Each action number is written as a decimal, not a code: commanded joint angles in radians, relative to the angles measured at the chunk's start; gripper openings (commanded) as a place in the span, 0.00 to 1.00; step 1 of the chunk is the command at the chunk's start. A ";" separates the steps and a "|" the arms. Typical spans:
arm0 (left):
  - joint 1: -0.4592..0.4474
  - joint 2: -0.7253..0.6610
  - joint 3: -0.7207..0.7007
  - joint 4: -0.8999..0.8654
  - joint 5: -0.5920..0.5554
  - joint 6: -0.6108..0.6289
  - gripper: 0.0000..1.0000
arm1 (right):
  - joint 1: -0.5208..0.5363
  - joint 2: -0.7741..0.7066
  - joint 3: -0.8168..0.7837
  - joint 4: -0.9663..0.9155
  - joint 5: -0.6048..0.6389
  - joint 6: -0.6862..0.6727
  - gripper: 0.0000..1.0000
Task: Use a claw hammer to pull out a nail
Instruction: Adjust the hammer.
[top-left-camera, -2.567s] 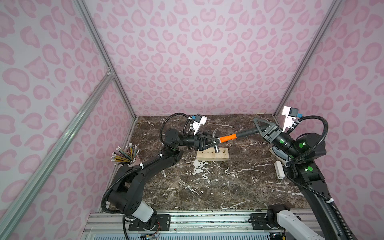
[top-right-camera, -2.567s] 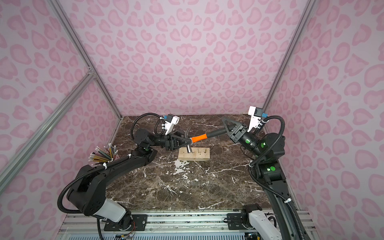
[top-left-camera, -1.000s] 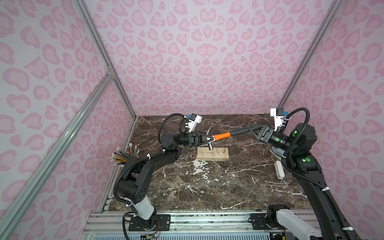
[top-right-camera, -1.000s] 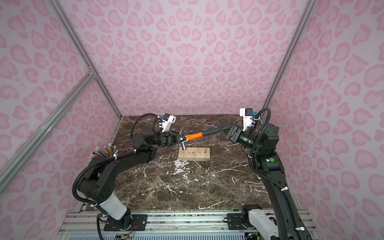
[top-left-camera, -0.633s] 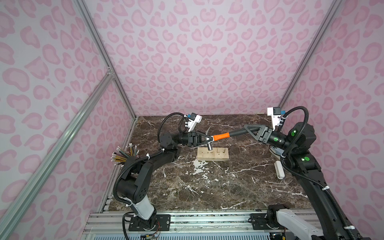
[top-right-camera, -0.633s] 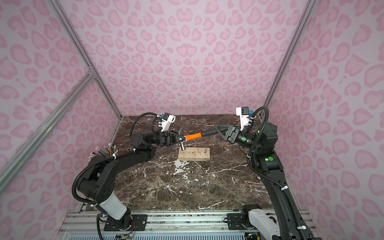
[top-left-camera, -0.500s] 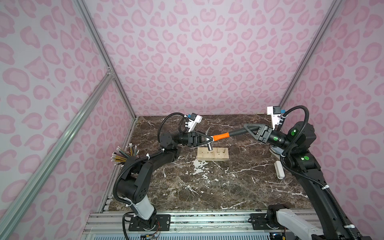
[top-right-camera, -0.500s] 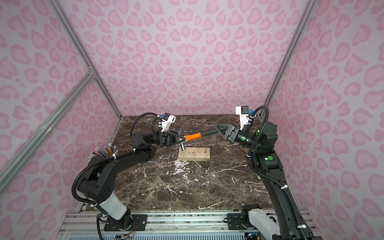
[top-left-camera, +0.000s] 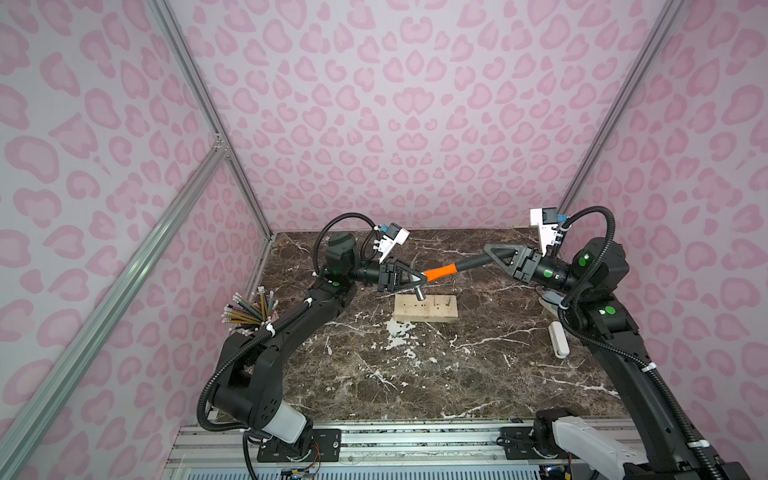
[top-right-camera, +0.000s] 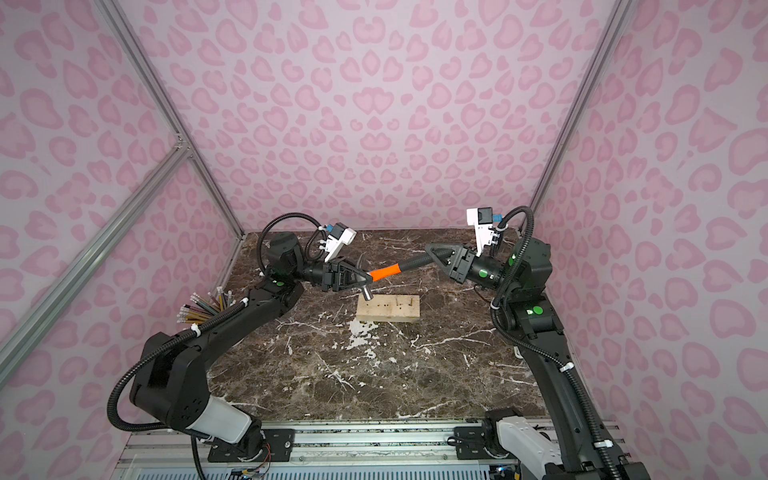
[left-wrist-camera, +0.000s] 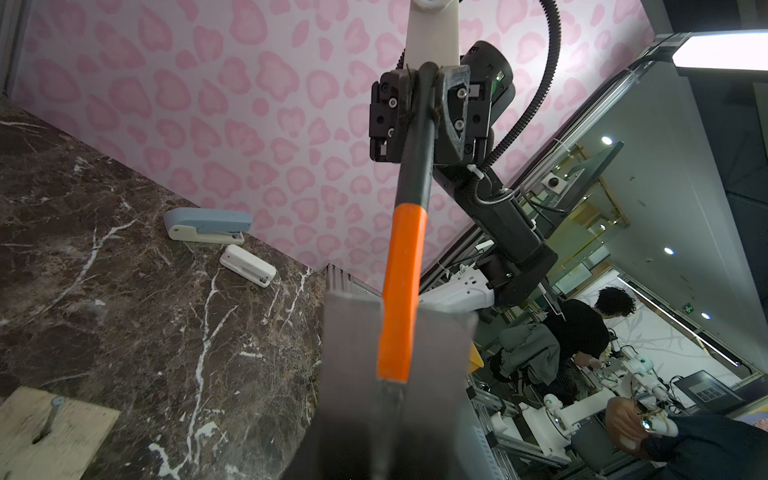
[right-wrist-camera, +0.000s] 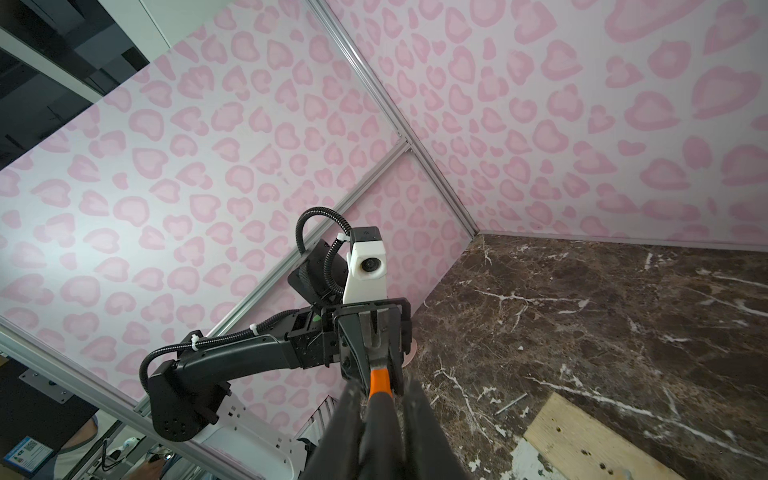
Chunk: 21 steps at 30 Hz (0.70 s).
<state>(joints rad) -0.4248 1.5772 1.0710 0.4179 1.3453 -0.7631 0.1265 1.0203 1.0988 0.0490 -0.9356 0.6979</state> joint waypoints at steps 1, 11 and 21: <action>-0.002 0.009 0.037 -0.134 -0.155 0.085 0.19 | 0.013 -0.014 0.011 -0.096 -0.047 -0.068 0.00; 0.086 0.027 0.100 -0.388 -0.364 0.279 0.41 | -0.050 -0.087 0.053 -0.299 0.300 -0.167 0.00; 0.023 0.152 0.257 -0.757 -0.969 0.512 0.39 | 0.183 0.005 0.183 -0.554 0.776 -0.336 0.00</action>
<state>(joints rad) -0.3771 1.6878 1.2720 -0.2127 0.6319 -0.3477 0.2569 1.0130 1.2549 -0.4843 -0.3340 0.4084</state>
